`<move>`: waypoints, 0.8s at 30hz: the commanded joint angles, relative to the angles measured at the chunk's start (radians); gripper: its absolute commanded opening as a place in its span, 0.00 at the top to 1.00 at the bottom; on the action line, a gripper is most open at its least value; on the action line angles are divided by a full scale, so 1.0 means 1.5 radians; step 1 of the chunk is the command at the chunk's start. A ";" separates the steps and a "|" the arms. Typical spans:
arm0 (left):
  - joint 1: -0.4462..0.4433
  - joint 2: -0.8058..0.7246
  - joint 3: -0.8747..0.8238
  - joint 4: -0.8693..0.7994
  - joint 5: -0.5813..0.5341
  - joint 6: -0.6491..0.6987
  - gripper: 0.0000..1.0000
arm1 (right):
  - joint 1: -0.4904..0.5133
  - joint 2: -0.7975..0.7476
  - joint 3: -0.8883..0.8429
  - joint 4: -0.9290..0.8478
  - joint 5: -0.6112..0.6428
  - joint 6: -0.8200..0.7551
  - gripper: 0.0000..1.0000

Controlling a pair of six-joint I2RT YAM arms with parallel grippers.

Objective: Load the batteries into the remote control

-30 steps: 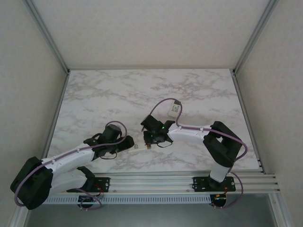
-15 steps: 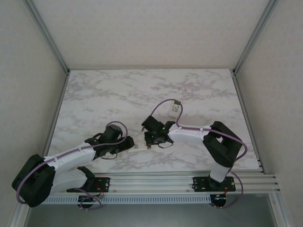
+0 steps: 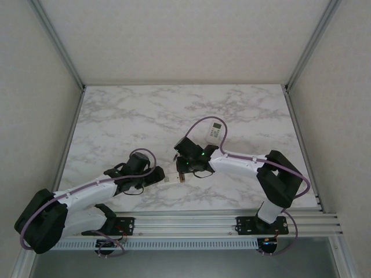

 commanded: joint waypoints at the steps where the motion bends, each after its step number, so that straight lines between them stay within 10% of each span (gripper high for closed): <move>1: 0.004 -0.011 -0.009 0.000 -0.010 -0.006 0.22 | -0.003 0.026 0.014 0.000 0.012 -0.009 0.78; 24: 0.004 -0.007 -0.019 0.018 -0.005 -0.008 0.23 | 0.005 0.053 -0.023 0.008 -0.024 -0.003 0.87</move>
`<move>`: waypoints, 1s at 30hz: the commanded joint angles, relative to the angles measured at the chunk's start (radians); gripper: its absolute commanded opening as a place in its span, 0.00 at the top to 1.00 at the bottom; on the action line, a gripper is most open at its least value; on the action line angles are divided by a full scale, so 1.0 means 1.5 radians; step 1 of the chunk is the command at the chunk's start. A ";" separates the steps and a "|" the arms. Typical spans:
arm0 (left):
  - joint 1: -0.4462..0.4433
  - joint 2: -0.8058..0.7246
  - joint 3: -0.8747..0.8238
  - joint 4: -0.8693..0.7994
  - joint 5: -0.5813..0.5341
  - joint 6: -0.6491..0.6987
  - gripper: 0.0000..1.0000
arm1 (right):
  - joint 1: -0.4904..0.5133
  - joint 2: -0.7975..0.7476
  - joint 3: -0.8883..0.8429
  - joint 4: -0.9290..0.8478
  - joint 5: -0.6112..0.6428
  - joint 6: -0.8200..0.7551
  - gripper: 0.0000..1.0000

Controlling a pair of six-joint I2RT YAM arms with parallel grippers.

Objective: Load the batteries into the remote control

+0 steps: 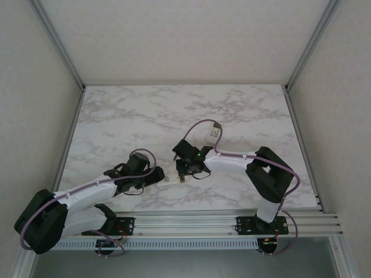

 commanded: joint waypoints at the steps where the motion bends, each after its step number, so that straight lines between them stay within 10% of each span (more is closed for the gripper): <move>1: 0.004 -0.005 -0.011 0.007 -0.006 -0.007 0.23 | 0.006 -0.005 -0.023 -0.008 -0.009 0.007 0.87; 30: 0.002 -0.022 -0.026 0.011 -0.038 -0.030 0.17 | 0.062 -0.123 -0.077 -0.028 0.069 -0.072 0.81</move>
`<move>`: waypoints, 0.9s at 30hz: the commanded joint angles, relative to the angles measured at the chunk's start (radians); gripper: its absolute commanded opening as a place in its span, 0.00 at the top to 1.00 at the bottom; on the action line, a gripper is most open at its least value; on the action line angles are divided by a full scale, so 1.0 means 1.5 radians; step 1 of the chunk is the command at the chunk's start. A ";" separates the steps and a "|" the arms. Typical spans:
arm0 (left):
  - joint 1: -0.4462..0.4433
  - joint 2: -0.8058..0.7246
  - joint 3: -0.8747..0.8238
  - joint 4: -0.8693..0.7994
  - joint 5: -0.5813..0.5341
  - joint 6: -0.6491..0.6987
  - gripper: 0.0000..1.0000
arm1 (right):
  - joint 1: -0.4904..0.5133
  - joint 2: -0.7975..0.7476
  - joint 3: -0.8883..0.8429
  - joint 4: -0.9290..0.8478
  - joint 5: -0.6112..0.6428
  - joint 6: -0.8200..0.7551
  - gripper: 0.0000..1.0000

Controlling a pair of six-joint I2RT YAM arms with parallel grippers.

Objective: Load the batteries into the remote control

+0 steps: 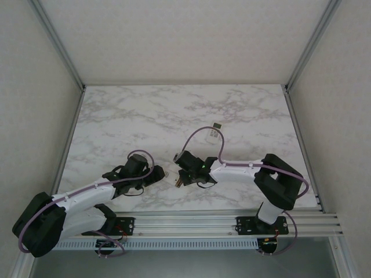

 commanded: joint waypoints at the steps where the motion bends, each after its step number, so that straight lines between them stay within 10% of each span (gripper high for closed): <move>1: 0.002 0.000 0.000 -0.028 -0.032 0.008 0.17 | 0.005 -0.041 0.031 -0.067 0.005 -0.005 0.81; 27: 0.002 -0.011 0.019 -0.052 -0.075 0.010 0.06 | 0.021 0.122 0.103 -0.052 0.008 -0.066 0.86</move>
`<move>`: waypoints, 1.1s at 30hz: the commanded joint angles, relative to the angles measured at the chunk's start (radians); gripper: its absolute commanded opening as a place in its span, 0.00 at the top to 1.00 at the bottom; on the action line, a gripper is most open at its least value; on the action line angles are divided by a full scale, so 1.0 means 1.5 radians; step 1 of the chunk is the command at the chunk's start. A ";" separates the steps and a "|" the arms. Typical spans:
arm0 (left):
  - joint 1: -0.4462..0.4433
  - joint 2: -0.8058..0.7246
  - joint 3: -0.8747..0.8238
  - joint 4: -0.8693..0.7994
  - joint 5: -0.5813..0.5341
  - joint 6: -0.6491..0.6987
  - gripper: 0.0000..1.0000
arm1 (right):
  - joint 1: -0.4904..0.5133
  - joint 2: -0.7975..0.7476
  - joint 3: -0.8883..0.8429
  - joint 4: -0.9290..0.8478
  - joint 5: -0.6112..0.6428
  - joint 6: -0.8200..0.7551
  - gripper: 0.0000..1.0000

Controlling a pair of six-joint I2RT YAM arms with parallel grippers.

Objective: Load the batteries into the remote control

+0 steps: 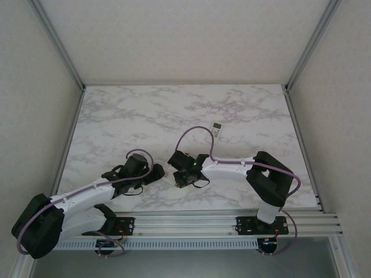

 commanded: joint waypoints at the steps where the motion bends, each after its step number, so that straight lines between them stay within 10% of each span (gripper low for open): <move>1: 0.002 0.001 0.011 -0.032 -0.040 0.001 0.05 | 0.003 0.053 0.017 0.032 0.038 -0.040 0.86; 21: 0.003 0.003 0.008 -0.038 -0.063 -0.006 0.00 | -0.049 -0.127 -0.016 -0.003 0.014 0.045 0.83; 28: 0.003 -0.025 0.031 -0.048 -0.093 0.002 0.00 | -0.252 -0.295 -0.161 -0.038 0.075 0.116 0.66; 33: 0.003 -0.058 0.038 -0.055 -0.117 0.026 0.00 | -0.423 -0.256 -0.143 -0.097 0.025 -0.063 0.42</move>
